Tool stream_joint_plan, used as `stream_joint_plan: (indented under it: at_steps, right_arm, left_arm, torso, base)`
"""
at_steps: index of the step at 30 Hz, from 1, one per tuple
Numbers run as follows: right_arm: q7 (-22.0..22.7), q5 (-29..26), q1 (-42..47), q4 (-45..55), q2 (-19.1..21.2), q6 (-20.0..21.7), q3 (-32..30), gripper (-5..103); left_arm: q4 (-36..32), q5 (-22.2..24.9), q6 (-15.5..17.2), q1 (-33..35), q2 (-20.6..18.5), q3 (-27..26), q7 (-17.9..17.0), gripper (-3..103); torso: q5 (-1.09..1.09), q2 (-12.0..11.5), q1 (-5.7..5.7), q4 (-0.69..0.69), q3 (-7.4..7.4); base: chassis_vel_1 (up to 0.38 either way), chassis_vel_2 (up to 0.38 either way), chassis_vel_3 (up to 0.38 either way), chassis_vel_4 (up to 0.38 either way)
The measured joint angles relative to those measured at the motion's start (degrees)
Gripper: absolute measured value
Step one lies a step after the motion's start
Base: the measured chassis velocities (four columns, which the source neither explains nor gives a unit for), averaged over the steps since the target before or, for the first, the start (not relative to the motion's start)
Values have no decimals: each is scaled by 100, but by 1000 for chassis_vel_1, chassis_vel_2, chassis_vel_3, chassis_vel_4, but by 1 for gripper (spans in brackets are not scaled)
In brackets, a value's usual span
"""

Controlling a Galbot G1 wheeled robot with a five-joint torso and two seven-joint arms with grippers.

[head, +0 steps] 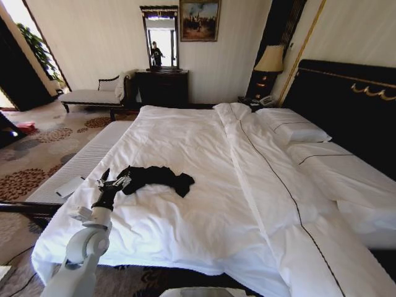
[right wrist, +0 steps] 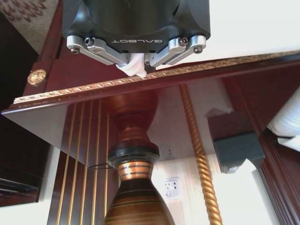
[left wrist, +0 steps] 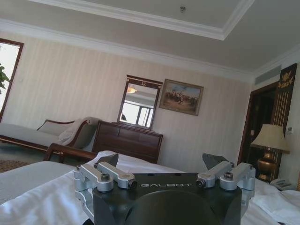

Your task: Fold the clothes on the bed.

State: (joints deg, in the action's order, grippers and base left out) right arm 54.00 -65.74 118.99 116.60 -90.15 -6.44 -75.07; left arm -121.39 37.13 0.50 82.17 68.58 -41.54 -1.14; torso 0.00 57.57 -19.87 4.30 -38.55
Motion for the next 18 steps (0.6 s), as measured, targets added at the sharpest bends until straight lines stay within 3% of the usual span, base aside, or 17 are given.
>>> stream_joint_plan:
  at_steps: [3,4,6,8,9,11,12,14,17,18]
  right_arm:
    - [33,70,-39,-57,-15,27,26,-2]
    - [82,75,-41,-81,-20,43,24,3]
    - [94,74,-41,-78,-19,57,24,8]
    - [214,26,-10,31,-13,189,9,19]
    - [214,26,-10,31,-13,189,9,19]
    - [378,-115,56,271,-23,390,4,30]
    - [436,-156,84,396,-39,461,3,36]
    - [484,-178,104,508,-54,520,-2,36]
    - [584,-176,112,851,-81,635,-47,51]
    - [584,-176,112,851,-81,635,-47,51]
  left_arm:
    - [9,-1,1,-1,-5,-2,1,100]
    - [16,-1,3,-1,-8,-10,1,100]
    - [17,-1,3,-3,-10,-11,2,100]
    - [21,-1,5,-3,-11,-29,3,100]
    - [21,-1,5,-3,-11,-29,3,100]
    - [23,-6,7,-1,-9,-35,3,100]
    - [23,-11,8,2,-5,-36,3,100]
    - [23,-15,8,4,1,-36,3,100]
    - [19,-34,9,20,18,-35,3,100]
    - [19,-34,9,20,18,-35,3,100]
  torso:
    - [0,0,0,3,0]
    - [-1,0,1,14,-1]
    - [-1,0,1,15,0]
    - [-1,1,2,14,0]
    - [-1,1,2,14,0]
    - [-1,1,2,1,0]
    - [0,1,2,1,0]
    - [-1,1,2,2,0]
    - [0,0,2,2,0]
    - [0,0,2,2,0]
  base:
    - [0,0,0,0]
    - [0,0,0,0]
    - [0,0,0,0]
    - [0,0,0,0]
    - [0,0,0,0]
    - [0,0,0,0]
    - [0,0,0,0]
    - [0,0,0,0]
    - [0,0,0,0]
    - [0,0,0,0]
